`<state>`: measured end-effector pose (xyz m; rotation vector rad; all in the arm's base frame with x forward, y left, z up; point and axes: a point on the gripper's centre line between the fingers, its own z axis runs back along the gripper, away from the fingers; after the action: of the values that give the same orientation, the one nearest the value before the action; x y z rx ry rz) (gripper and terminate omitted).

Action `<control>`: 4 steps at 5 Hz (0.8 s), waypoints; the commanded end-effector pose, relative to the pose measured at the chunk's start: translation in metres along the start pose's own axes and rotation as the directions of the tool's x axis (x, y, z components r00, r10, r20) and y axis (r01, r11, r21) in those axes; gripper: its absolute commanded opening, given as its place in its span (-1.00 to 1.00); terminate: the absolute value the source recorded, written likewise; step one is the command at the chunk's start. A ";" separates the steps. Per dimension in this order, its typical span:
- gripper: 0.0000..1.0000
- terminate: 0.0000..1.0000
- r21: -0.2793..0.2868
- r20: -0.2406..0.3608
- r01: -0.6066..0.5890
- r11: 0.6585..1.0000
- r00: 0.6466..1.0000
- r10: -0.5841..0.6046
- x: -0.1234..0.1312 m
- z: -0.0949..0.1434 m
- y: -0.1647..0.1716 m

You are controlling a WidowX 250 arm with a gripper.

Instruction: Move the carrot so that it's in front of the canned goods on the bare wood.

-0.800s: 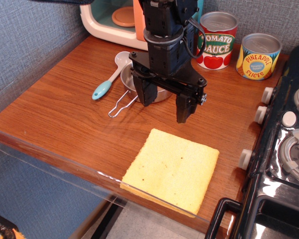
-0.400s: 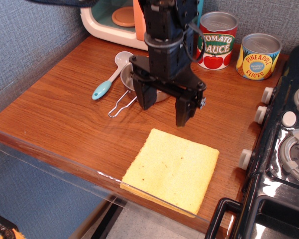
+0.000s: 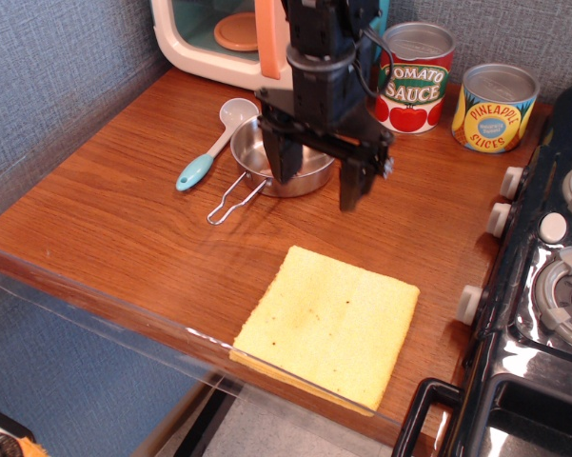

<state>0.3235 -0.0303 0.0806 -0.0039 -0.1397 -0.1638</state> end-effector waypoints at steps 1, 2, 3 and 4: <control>1.00 -1.00 0.081 0.110 -0.113 0.990 0.989 0.103 0.050 0.026 0.053; 1.00 -1.00 0.082 0.093 -0.159 0.984 0.984 0.151 0.066 0.016 0.067; 1.00 -1.00 0.077 0.056 -0.178 0.981 0.983 0.174 0.075 -0.003 0.073; 1.00 -1.00 0.084 0.008 -0.179 0.980 0.984 0.179 0.078 -0.021 0.072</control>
<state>0.4090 0.0241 0.0493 0.0629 -0.0855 0.0286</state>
